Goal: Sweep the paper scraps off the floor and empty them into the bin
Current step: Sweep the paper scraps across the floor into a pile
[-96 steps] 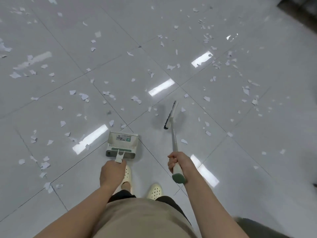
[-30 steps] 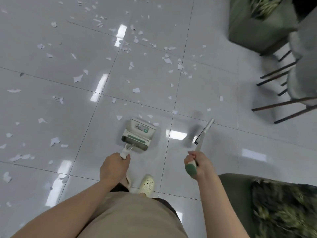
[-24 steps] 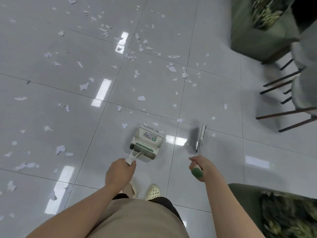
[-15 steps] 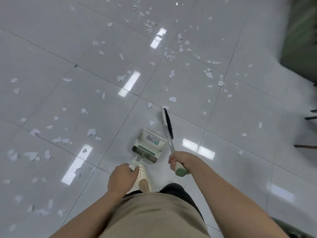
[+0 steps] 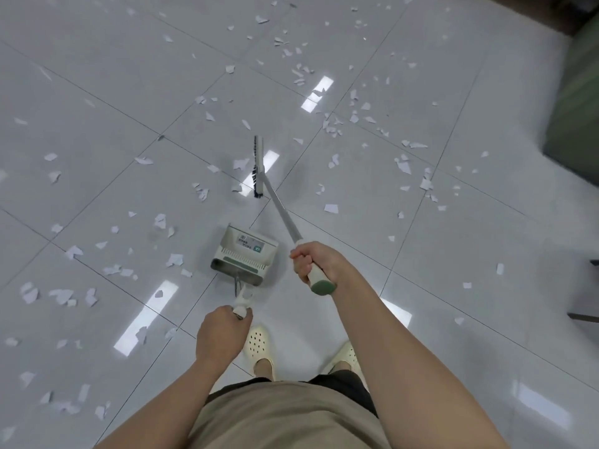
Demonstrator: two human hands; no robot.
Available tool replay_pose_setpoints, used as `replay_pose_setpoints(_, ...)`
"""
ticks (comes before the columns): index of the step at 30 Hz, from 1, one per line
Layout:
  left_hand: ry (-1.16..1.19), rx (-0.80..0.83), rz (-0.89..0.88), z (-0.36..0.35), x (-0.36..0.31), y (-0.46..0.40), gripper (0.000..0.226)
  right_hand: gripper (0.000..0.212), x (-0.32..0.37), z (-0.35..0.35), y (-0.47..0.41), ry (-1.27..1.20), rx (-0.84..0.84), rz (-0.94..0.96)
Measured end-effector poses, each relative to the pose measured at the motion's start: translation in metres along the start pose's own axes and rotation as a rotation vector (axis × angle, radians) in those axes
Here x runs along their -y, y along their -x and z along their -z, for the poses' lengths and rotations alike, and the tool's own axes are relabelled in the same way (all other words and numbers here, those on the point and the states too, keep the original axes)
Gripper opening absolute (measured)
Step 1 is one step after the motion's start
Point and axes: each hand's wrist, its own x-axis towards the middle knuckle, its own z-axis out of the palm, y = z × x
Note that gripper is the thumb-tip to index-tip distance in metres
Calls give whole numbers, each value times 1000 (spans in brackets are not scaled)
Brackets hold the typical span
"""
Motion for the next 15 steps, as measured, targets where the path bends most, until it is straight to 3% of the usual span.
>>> replay_pose_setpoints(6,71,48,-80,-62,-78,13,51,22,2,184,68,-241,-246,132)
replay_pose_setpoints(11,-56,163,-189,-131,-140,33,52,23,-49,344,135,-312,-545,139)
replay_pose_setpoints(15,-150,254,-277,-186,-178,56,50,19,-93,434,181,-457,-680,123)
